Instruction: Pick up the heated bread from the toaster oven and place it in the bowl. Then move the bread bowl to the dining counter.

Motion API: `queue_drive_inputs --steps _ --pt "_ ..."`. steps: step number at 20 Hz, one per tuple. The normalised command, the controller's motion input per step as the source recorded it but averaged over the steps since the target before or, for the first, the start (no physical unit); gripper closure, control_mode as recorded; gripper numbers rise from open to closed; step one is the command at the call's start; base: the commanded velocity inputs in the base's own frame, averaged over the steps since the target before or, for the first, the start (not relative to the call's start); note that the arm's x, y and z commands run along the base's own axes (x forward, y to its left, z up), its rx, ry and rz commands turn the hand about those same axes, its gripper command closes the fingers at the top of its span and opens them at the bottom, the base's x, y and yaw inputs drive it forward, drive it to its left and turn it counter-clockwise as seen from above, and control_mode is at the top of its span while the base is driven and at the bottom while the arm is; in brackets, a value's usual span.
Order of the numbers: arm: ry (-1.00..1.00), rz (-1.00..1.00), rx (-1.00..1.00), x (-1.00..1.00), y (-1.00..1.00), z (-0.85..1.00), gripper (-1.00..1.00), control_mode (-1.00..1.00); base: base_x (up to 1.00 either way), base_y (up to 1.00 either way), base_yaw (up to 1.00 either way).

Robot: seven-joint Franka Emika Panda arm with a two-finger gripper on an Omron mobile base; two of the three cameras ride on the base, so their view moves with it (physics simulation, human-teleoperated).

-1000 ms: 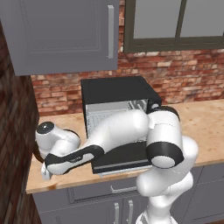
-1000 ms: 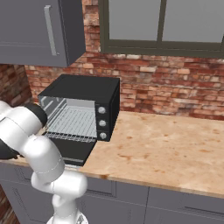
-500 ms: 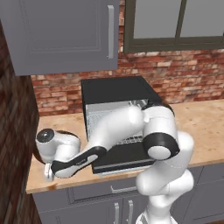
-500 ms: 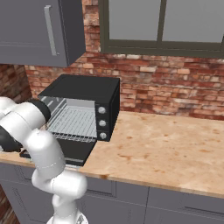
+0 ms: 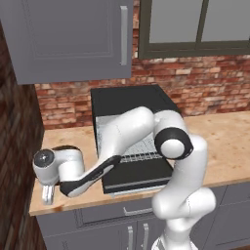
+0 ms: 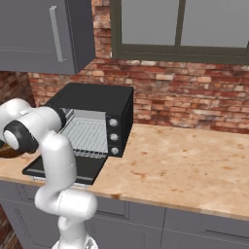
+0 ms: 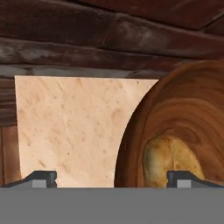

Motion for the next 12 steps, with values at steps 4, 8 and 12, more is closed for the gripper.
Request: queue_drive_inputs --steps 4,8,12 --pt "-0.12 0.0 -0.04 0.13 0.0 0.02 -1.0 -1.0 0.0 0.0 0.0" --pt "-0.07 0.0 -0.03 0.2 0.0 0.04 -1.0 -1.0 0.0 0.0 0.0" --pt "0.0 0.0 -0.02 0.37 0.0 0.0 -1.0 -1.0 0.0 0.0 0.0"
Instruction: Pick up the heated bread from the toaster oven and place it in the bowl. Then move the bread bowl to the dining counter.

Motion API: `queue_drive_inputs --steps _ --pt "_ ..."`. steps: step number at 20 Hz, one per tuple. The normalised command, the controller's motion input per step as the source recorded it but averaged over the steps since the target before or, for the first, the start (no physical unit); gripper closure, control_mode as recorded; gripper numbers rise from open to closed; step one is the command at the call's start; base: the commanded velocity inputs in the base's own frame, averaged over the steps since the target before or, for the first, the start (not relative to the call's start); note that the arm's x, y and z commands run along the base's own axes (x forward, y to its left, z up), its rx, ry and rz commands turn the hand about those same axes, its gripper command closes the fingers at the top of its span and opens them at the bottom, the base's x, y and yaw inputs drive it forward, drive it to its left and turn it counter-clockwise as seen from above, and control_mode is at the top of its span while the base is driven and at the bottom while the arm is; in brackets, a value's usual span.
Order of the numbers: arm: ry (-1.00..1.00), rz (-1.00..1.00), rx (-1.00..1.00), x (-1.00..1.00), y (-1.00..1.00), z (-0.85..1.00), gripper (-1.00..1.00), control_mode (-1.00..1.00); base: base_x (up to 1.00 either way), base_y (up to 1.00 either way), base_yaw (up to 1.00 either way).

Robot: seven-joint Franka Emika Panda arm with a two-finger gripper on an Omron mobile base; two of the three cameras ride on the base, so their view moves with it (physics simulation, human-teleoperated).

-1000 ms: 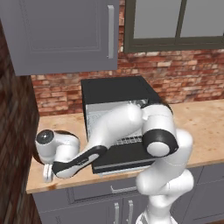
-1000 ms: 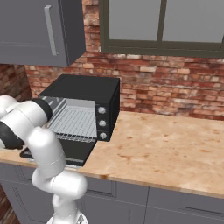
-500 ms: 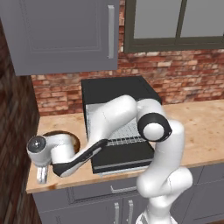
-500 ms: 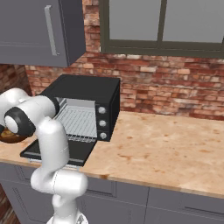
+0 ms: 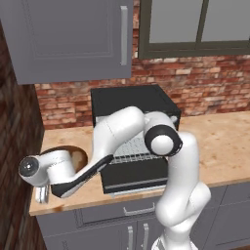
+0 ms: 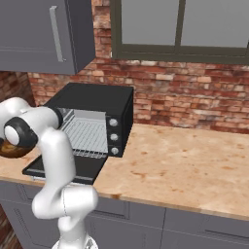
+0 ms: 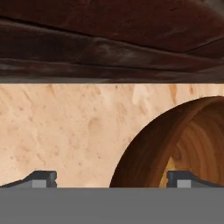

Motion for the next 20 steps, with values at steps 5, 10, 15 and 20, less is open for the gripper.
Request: queue_drive_inputs --steps 5,10,15,20 --pt "0.0 0.0 -0.01 0.36 -0.02 -0.02 -1.0 -1.0 0.0 0.0 0.0" --pt "0.0 0.0 -0.01 0.31 -0.09 -0.23 -1.0 -1.0 0.0 0.0 0.0" --pt "0.0 0.0 0.0 0.13 -0.32 -0.16 1.0 -1.0 0.0 0.0 0.0" --pt "0.0 0.0 0.0 0.0 -0.34 -0.07 1.0 -1.0 0.0 0.0 0.0"
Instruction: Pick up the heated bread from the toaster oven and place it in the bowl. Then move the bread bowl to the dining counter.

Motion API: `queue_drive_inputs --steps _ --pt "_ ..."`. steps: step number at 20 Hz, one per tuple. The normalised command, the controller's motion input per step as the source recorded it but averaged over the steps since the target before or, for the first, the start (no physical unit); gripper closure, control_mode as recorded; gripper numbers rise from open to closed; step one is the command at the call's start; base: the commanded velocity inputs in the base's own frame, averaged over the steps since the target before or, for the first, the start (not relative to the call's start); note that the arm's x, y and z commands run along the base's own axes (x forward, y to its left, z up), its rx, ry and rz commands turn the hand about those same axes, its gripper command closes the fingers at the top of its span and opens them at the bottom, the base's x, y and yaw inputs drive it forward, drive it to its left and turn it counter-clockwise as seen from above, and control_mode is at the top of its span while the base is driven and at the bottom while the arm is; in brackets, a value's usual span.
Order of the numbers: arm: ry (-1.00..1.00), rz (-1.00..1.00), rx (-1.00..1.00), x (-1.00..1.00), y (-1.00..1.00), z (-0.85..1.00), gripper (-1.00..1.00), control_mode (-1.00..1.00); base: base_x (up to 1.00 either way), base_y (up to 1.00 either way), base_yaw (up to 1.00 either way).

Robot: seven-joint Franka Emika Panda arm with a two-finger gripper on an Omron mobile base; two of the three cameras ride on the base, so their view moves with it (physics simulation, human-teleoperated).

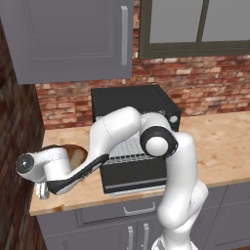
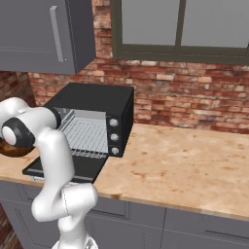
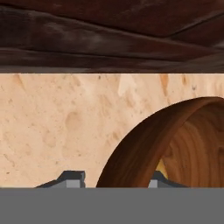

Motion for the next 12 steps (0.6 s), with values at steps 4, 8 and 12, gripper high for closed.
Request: queue_drive_inputs --steps 4,8,12 --pt "-0.03 0.0 -0.01 -0.24 -0.1 0.05 1.0 -1.0 0.0 0.0 0.0" --pt "-0.13 0.02 -0.04 -0.79 0.01 0.17 1.0 -1.0 0.0 0.0 0.0" --pt "-0.31 0.0 0.0 -0.92 -0.02 0.77 1.0 -1.0 0.0 0.0 0.0"
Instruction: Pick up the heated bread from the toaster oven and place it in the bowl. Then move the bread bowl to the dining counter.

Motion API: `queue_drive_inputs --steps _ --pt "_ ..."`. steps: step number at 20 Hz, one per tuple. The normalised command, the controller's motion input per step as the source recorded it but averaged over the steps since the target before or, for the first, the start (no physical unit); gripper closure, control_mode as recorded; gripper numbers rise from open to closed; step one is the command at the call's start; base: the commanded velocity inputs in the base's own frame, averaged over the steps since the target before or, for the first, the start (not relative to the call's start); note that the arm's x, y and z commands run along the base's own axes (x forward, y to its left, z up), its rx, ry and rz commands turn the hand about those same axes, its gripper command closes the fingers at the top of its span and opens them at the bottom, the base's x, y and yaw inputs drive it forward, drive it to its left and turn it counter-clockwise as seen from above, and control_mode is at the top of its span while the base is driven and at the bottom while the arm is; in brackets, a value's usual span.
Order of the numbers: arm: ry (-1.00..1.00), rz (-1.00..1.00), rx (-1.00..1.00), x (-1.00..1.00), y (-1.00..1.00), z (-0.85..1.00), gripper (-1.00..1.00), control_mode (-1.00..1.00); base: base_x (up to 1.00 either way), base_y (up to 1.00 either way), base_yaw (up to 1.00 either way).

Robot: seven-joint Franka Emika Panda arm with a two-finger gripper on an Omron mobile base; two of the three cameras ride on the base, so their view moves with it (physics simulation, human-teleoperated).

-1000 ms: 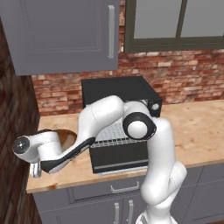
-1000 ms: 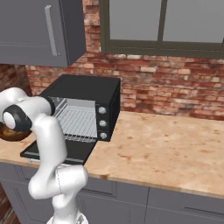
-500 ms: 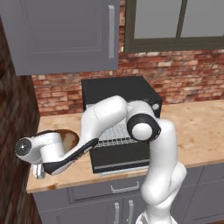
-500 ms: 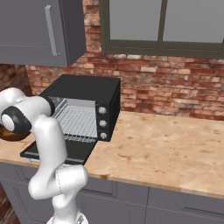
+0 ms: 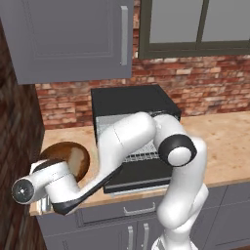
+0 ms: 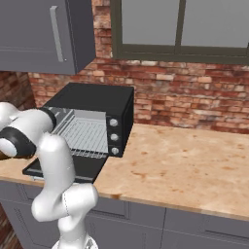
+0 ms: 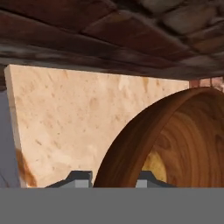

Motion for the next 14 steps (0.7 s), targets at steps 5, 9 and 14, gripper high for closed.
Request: queue_drive_inputs --steps 5,9,14 --pt "-0.15 0.0 -0.01 -0.68 -0.22 1.0 1.0 -1.0 0.0 0.0 0.0" --pt "0.04 0.0 -0.1 -0.29 -0.34 1.0 1.0 -1.0 0.0 0.0 0.0" --pt "0.19 -0.02 -0.15 0.0 -0.43 1.0 1.0 -1.0 0.0 0.0 0.0"
